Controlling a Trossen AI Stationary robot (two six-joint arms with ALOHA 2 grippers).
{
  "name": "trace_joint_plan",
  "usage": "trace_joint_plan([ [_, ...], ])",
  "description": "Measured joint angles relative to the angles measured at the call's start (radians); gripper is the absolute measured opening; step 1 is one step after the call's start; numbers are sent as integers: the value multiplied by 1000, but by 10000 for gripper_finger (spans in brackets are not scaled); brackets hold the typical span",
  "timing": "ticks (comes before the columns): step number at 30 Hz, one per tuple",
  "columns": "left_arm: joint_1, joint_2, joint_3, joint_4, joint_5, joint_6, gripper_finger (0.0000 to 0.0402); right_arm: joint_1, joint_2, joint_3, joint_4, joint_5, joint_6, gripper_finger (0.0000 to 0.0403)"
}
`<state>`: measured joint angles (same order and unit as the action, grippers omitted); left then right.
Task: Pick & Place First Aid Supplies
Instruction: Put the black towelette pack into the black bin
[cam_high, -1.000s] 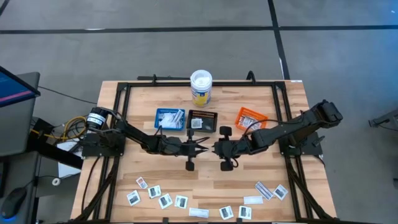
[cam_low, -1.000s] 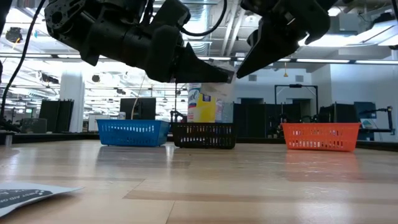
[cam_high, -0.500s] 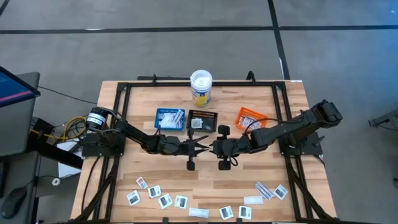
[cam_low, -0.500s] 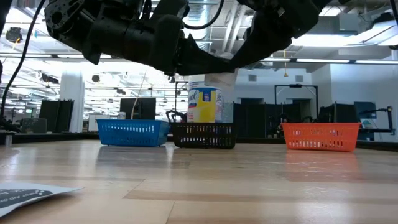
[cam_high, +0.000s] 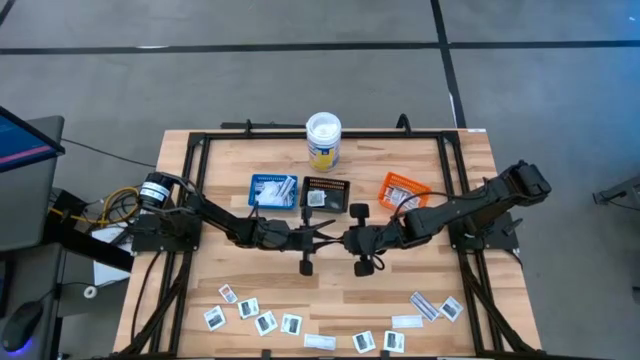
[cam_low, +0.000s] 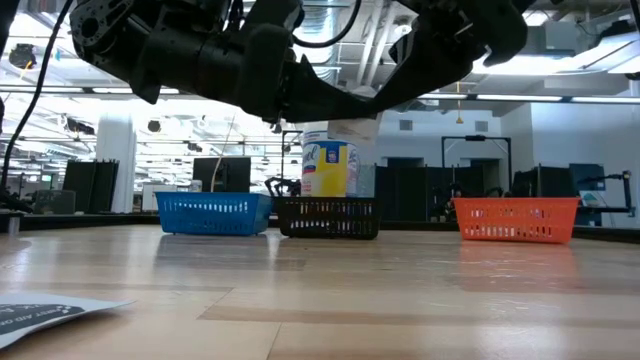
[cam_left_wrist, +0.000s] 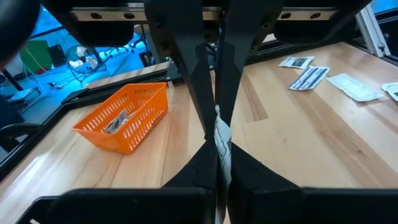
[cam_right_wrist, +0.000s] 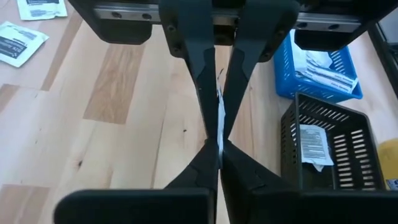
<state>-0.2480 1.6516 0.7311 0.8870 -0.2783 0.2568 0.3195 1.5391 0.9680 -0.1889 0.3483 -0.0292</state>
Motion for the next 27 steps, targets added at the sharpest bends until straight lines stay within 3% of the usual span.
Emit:
trace_joint_plan([
  [8,1,0,2,-14,-9,0,9,9,-8,0,-15,55,-1,2],
  [27,1,-1,3,-27,-16,-1,9,21,-24,0,-39,72,-7,1],
])
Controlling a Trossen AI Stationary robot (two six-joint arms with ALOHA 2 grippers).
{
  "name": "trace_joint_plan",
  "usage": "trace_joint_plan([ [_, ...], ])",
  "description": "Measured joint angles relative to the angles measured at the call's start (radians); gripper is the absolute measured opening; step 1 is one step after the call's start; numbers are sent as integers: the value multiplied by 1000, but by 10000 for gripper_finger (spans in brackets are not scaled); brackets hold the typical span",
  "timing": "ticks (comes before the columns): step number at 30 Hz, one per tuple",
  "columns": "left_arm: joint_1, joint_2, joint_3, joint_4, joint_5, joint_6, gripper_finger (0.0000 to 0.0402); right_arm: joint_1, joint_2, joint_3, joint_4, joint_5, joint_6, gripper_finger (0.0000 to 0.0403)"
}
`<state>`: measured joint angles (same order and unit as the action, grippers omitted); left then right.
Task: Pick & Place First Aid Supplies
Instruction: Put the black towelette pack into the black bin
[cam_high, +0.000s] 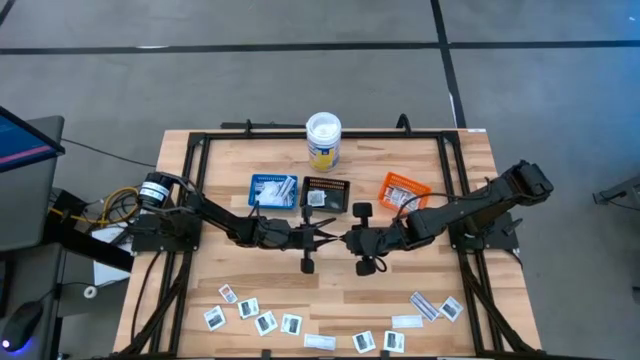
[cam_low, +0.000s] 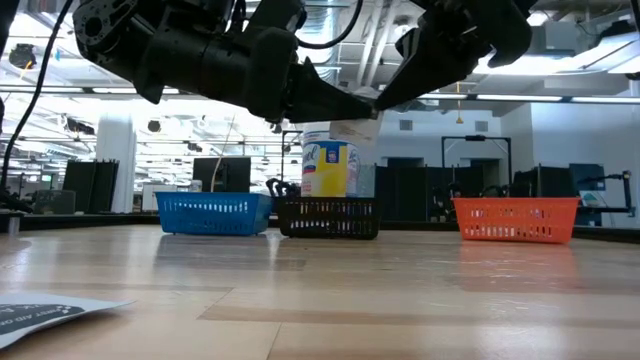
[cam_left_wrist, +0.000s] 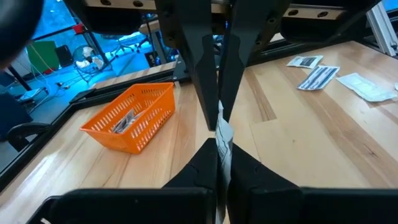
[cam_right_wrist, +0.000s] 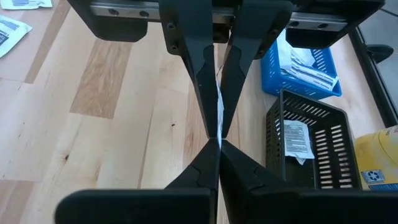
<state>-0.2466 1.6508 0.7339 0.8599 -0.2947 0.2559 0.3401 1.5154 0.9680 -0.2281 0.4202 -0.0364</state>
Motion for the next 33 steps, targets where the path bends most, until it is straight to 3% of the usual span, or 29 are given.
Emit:
trace_joint_plan([
  [10,0,6,-8,-34,-4,-4,9,2,-2,0,-14,1,42,13],
  [22,-1,2,-5,-10,-9,-10,11,3,1,0,-36,1,45,72],
  [30,19,2,-4,-8,-322,-3,12,3,2,0,-45,-1,108,76],
  [33,58,2,-4,-8,-350,-3,13,1,2,0,-49,-3,140,76],
])
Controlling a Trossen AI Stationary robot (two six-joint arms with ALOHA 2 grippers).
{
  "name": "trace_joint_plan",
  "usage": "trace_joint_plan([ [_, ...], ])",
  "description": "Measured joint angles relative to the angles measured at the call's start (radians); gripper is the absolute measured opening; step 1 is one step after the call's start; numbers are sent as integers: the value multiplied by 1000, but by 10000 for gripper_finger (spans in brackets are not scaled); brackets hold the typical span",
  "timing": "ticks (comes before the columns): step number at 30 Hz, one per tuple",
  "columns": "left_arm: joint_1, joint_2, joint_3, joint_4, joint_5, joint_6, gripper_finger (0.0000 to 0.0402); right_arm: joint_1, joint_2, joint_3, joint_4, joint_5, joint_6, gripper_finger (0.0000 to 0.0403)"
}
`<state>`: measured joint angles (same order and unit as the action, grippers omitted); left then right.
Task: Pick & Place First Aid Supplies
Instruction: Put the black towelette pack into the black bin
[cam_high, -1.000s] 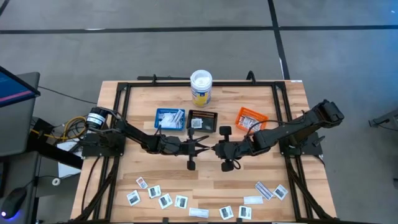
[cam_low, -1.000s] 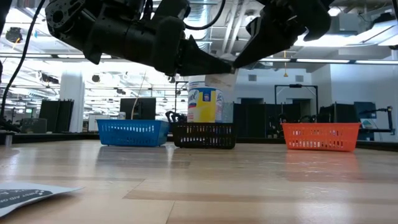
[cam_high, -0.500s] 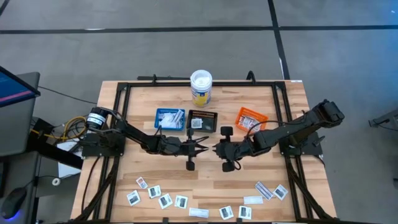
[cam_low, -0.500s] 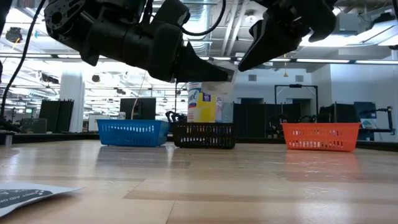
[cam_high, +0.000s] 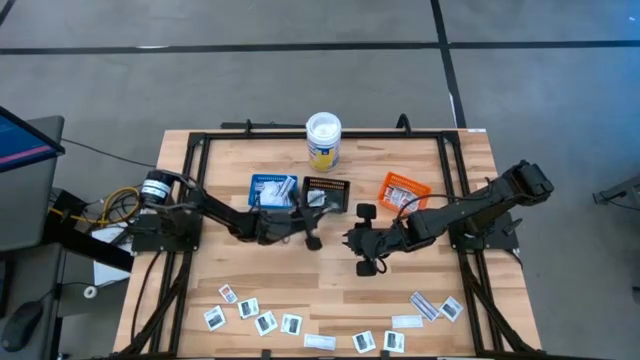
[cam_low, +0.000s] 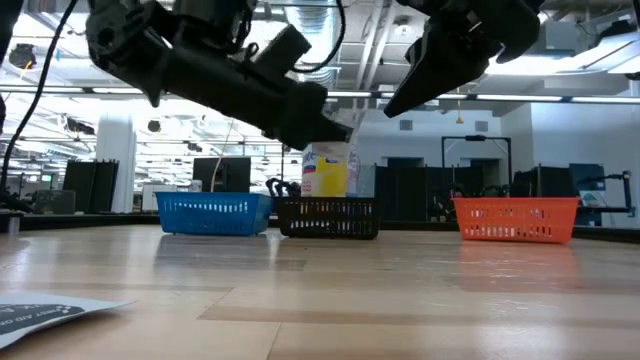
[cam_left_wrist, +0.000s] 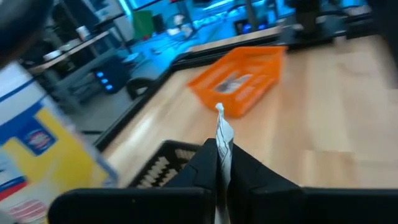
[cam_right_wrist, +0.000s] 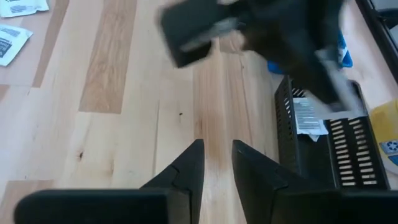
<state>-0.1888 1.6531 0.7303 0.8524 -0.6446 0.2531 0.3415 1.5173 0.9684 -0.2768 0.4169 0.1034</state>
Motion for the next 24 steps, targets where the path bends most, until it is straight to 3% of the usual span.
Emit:
trace_joint_plan([
  [6,103,0,0,-2,4,-13,16,-3,0,0,0,0,3,76],
  [12,169,-1,-15,-21,123,-149,16,-3,0,0,0,0,3,76],
  [24,192,-1,-46,-22,81,-232,38,-3,1,0,0,-1,3,76],
])
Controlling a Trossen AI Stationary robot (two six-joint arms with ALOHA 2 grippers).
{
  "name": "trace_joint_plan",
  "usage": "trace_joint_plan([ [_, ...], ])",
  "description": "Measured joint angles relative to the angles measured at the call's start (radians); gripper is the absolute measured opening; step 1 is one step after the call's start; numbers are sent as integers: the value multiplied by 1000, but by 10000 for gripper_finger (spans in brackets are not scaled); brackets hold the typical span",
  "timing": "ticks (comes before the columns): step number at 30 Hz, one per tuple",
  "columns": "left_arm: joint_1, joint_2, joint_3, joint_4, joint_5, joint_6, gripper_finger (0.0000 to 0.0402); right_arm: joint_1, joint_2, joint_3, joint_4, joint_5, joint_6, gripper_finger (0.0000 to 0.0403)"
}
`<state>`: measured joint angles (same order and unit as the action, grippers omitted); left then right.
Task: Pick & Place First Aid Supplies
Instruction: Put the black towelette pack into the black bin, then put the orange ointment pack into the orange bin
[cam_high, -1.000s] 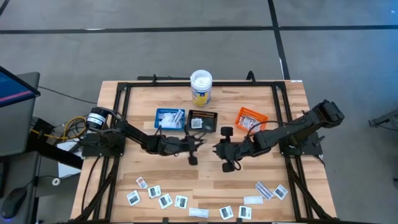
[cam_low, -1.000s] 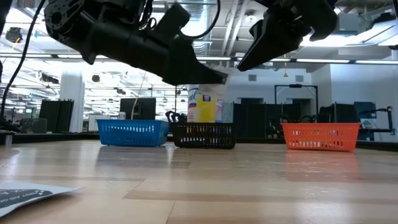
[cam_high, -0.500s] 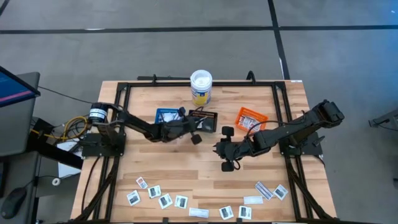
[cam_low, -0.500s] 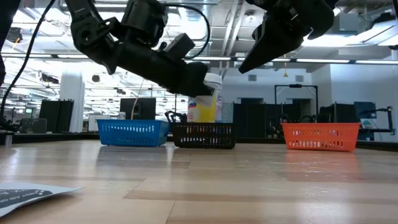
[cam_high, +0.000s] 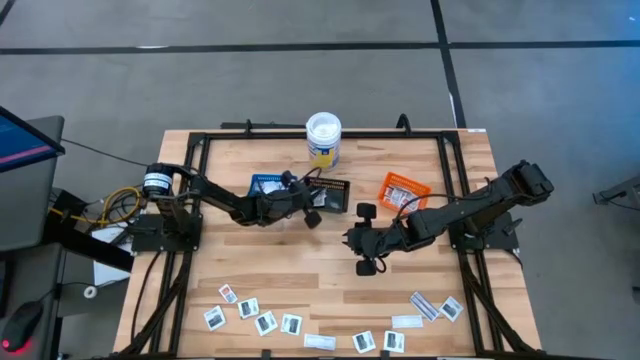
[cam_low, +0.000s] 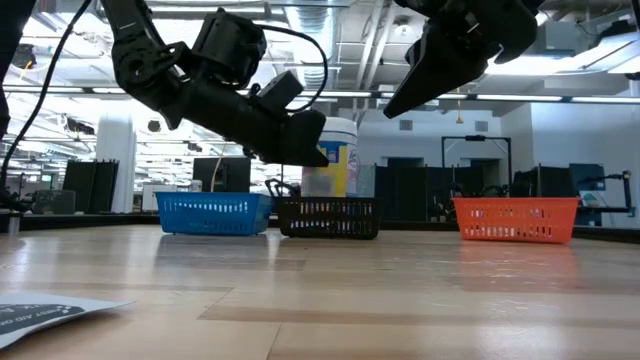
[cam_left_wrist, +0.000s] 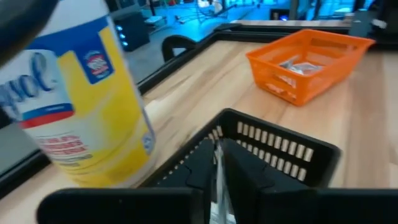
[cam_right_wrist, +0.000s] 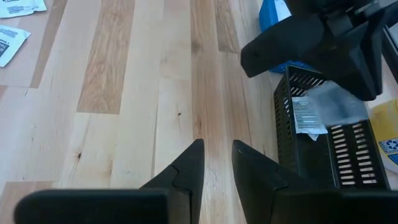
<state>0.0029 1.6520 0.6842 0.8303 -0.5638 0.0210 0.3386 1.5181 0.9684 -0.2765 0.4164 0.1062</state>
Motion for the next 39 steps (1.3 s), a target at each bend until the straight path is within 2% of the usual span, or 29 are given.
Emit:
trace_joint_plan([
  [5,0,0,0,0,-51,-4,74,0,0,0,0,0,0,76],
  [13,-13,0,0,0,-45,-15,122,0,0,0,0,0,0,76],
  [15,-13,0,0,0,-4,-52,126,0,0,0,-1,0,0,76],
  [20,-15,0,0,0,201,-129,128,-7,0,0,-5,-10,34,76],
  [25,-41,0,0,7,302,-186,124,-30,0,0,-8,-133,-13,76],
  [30,-115,0,0,8,355,-188,112,-7,-8,-1,-8,-152,-37,75],
  [34,-215,0,0,11,381,-188,104,20,-51,-1,-31,-148,-83,75],
  [39,-368,-18,1,-18,351,-186,103,51,-125,-1,-86,-105,-64,75],
])
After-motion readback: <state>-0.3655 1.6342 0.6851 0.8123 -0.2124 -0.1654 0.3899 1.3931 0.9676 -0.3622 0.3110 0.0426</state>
